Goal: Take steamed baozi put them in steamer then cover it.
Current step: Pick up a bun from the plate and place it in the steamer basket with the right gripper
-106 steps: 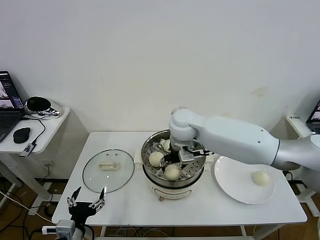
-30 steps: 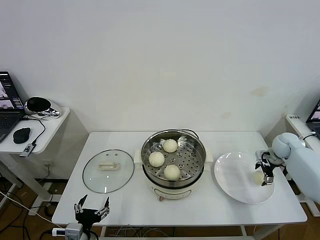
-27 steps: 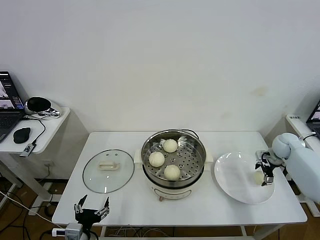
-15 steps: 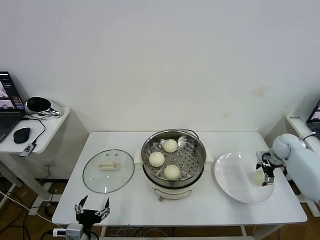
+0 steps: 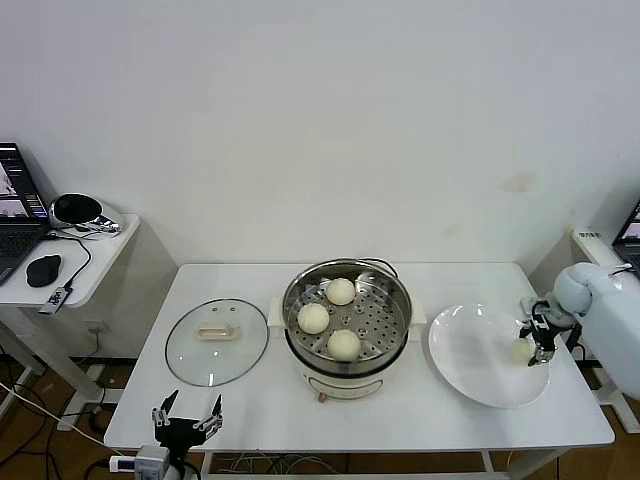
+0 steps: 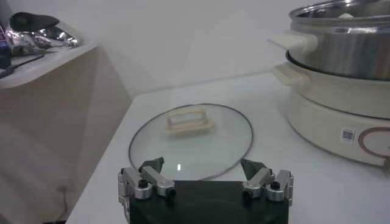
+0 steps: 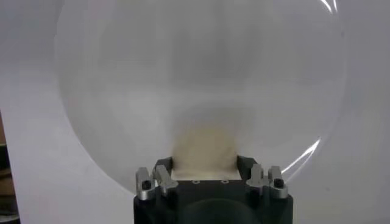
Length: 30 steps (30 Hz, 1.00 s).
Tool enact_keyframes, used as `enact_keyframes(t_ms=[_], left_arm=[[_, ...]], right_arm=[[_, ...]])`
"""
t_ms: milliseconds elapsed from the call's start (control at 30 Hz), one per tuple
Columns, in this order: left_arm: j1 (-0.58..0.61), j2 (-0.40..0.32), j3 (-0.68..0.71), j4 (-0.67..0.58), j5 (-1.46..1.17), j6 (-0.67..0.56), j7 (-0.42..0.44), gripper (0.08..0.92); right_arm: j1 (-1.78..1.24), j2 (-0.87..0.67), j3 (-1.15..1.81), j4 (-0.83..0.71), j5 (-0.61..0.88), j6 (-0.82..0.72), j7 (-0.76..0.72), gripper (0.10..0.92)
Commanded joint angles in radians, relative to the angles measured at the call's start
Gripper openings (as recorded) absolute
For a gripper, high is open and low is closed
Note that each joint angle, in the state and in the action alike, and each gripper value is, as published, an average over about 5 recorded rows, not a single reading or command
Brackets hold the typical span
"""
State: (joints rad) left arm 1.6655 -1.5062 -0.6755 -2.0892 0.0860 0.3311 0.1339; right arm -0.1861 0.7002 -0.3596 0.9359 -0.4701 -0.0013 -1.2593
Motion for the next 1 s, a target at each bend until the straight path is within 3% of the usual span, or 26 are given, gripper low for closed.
enact_keyframes(t_ms=[33,233,500,1000], left_arm=[[0.000,0.004,0.001,-0.003,0.006,0.000,-0.004,0.823],[-0.005,0.016,-0.005,-0.015,0.011,0.007,-0.007,0.823],[-0.006,0.025,-0.024,-0.054,-0.015,0.018,-0.008,0.823],[-0.014,0.023,-0.043,-0.095,-0.058,0.028,-0.015,0.823]], right_arm=[[0.225,-0.081,-0.227,0.189,0.265,-0.097,-0.044,0.645],[0.523,-0.067,-0.508,0.314,0.533,-0.217,-0.081,0.645],[0.815,0.086,-0.829,0.363,0.820,-0.338,-0.069,0.645],[0.808,0.310,-0.908,0.335,0.939,-0.454,-0.013,0.643]])
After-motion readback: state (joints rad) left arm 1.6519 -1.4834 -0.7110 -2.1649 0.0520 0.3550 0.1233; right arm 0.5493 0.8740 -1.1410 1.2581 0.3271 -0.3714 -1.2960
